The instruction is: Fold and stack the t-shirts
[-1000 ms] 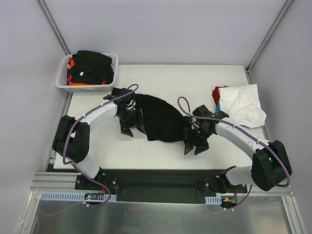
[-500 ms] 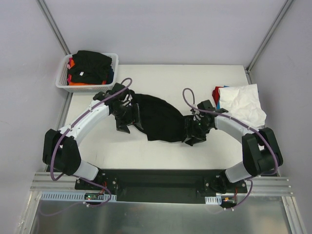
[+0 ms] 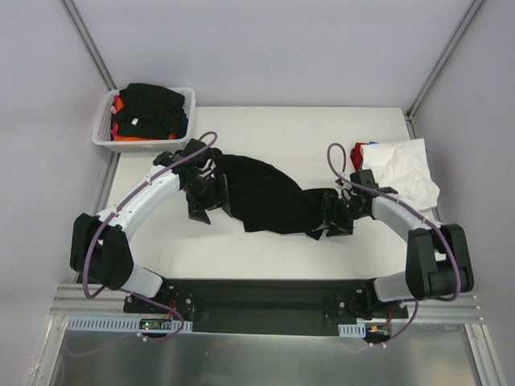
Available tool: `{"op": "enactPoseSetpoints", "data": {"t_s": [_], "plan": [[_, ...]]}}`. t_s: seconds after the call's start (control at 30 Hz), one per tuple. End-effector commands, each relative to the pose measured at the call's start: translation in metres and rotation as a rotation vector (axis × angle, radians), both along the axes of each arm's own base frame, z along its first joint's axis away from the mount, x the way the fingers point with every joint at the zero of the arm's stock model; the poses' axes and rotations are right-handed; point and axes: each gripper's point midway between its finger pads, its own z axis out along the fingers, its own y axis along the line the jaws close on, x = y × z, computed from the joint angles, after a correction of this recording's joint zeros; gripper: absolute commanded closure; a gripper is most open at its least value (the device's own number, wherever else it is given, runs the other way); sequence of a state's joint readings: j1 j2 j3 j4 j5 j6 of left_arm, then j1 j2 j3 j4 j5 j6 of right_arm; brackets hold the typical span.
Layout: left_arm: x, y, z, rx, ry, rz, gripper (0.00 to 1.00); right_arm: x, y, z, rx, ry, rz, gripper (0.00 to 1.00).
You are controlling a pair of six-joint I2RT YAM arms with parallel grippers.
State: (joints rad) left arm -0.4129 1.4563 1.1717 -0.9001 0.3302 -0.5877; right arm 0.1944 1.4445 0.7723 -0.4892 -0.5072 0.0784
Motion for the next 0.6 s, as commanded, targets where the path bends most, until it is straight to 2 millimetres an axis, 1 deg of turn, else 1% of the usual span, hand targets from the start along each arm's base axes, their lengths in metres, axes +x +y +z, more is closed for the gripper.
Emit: {"op": "enactPoseSetpoints", "data": {"t_s": [0.0, 0.13, 0.27, 0.37, 0.5, 0.57], "plan": [[0.002, 0.0, 0.009, 0.01, -0.008, 0.012, 0.28, -0.02, 0.0, 0.011, 0.038, -0.032, 0.005, 0.36], [0.005, -0.002, 0.008, 0.012, -0.007, 0.007, 0.28, -0.03, -0.004, 0.004, 0.028, -0.022, -0.002, 0.35], [0.006, -0.005, 0.01, 0.007, -0.011, 0.0, 0.28, -0.031, -0.003, 0.001, 0.037, -0.024, -0.012, 0.35], [0.001, -0.005, 0.01, 0.006, -0.01, 0.001, 0.28, -0.028, -0.001, -0.001, 0.043, -0.032, -0.02, 0.35], [-0.006, 0.0, 0.009, 0.024, -0.007, 0.0, 0.28, -0.015, 0.003, -0.001, 0.062, -0.051, -0.028, 0.36], [-0.009, 0.003, 0.01, 0.029, -0.007, -0.001, 0.28, -0.01, 0.004, -0.005, 0.058, -0.043, -0.024, 0.36]]}}
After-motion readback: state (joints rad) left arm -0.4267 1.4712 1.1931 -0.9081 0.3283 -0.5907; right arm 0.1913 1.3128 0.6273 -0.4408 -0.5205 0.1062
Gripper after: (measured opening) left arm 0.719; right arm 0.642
